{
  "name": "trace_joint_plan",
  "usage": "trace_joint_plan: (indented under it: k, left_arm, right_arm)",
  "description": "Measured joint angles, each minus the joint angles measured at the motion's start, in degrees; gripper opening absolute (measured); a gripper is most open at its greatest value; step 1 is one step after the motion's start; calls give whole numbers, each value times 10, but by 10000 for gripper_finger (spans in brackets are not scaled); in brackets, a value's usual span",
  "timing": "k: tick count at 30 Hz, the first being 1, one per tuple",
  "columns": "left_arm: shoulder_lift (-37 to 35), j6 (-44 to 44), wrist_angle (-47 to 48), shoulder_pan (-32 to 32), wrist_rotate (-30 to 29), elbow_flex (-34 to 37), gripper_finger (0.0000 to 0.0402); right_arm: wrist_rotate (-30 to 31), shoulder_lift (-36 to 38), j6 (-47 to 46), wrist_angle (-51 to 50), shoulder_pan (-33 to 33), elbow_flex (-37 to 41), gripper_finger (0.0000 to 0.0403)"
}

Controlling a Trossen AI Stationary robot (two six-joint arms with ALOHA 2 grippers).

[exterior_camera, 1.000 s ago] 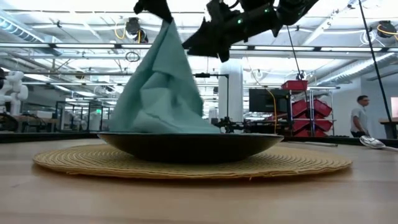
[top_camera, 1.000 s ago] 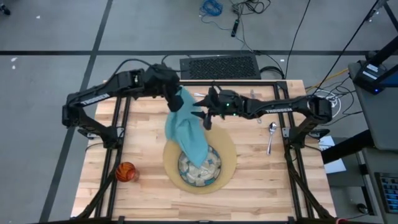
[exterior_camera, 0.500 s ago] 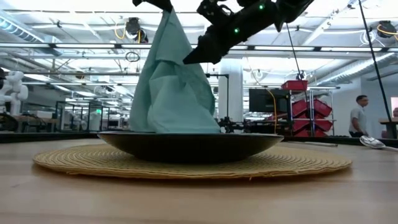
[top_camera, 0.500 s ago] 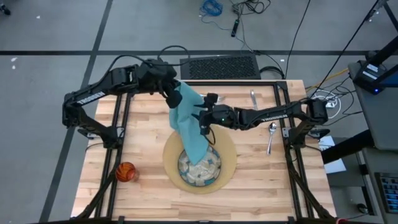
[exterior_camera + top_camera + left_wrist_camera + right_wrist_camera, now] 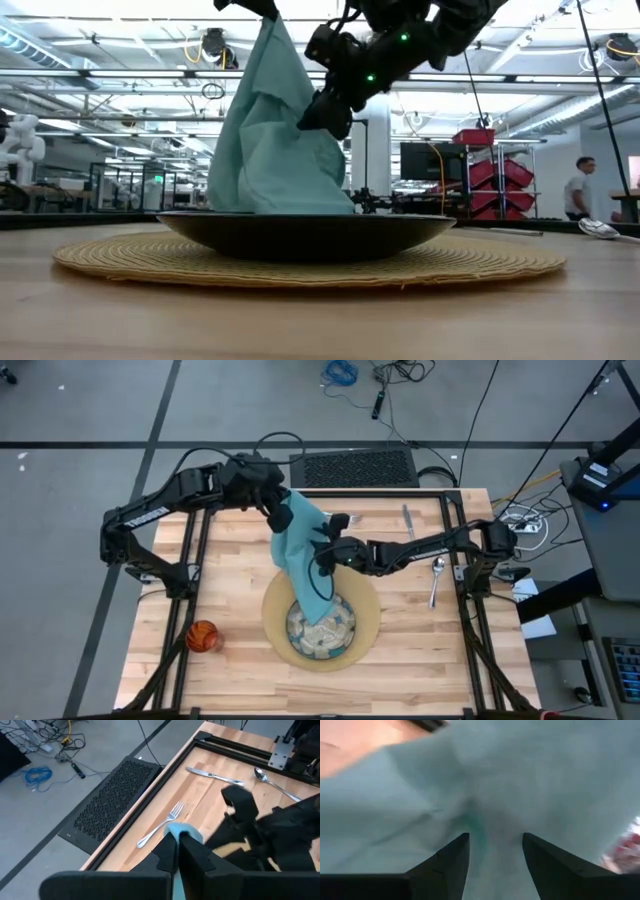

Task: Set table place

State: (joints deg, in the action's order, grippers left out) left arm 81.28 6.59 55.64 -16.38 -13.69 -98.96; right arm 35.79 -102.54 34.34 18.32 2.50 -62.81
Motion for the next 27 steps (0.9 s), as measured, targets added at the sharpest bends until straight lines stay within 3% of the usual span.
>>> trace_joint_plan:
  k: [12, 15, 18, 27]
  left_arm:
    - [0, -10, 1, 0, 2, 0, 0]
    - [0, -12, 7, 0, 2, 0, 0]
    - [0, -15, 13, 0, 2, 0, 0]
    - [-1, -25, 62, 5, 2, 17, 0]
  right_arm:
    - [-24, -22, 26, 67, -4, 0, 121]
    - [26, -28, 9, 76, -5, -3, 89]
    - [52, -18, 11, 71, -3, -4, 19]
    - [119, 92, 13, 7, -2, -4, 1]
